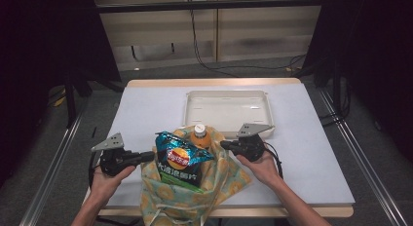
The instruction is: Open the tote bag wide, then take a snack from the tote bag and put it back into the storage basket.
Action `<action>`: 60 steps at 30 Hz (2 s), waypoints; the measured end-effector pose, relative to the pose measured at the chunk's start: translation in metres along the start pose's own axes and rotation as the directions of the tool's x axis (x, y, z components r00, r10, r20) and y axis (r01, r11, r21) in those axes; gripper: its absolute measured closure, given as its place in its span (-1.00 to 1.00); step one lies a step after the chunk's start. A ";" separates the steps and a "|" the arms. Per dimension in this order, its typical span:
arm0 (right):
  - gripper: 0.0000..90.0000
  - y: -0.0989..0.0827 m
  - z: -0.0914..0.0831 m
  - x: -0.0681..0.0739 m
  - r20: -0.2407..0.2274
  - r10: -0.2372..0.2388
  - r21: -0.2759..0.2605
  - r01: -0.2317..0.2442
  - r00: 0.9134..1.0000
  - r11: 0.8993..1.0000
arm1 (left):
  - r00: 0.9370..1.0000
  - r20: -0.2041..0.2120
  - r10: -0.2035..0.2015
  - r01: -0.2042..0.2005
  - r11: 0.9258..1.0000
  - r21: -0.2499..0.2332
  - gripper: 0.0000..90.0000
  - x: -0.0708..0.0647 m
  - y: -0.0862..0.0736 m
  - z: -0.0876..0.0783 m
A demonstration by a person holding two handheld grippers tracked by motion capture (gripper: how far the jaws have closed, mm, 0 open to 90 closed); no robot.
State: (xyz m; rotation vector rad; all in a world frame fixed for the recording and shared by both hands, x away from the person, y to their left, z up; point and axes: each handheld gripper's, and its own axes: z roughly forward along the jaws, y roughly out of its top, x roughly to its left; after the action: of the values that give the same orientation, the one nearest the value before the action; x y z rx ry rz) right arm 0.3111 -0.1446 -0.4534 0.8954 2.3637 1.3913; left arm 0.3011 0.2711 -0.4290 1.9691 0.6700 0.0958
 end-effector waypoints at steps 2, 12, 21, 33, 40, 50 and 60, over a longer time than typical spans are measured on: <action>1.00 -0.001 0.001 0.000 -0.003 -0.001 0.000 0.001 1.000 1.000 | 1.000 -0.020 0.003 -0.003 1.000 0.023 1.00 0.001 -0.001 0.001; 1.00 -0.019 0.014 -0.001 -0.012 0.009 0.063 -0.008 1.000 0.998 | 1.000 -0.019 -0.009 0.011 0.994 0.113 1.00 0.002 -0.021 0.012; 0.62 -0.008 -0.002 0.005 -0.015 0.011 -0.008 -0.011 1.000 1.000 | 0.999 0.005 -0.034 0.034 0.999 -0.016 0.67 -0.007 -0.019 0.001; 0.20 0.008 -0.048 0.022 -0.038 0.015 -0.144 -0.020 0.999 0.989 | 0.999 -0.041 -0.034 0.029 0.992 -0.123 0.14 -0.028 -0.017 -0.014; 0.03 0.015 -0.062 0.042 -0.102 -0.013 -0.180 -0.006 0.995 0.984 | 0.998 -0.051 -0.032 0.024 0.988 -0.152 -0.07 -0.040 -0.022 -0.017; -0.29 0.030 -0.057 0.061 -0.207 -0.030 -0.183 -0.008 0.978 0.983 | 0.997 -0.075 -0.015 0.003 0.986 -0.166 -0.30 -0.045 -0.018 -0.014; -0.57 0.047 -0.031 0.077 -0.240 -0.025 -0.153 -0.012 0.971 0.988 | 0.996 -0.091 -0.005 -0.007 0.992 -0.124 -0.26 -0.046 -0.019 -0.007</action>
State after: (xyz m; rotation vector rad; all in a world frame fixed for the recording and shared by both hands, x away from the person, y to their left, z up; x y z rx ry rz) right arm 0.2533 -0.1016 -0.3905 0.7111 2.3824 1.7410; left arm 0.2522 0.2604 -0.4316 1.8542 0.7056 0.2239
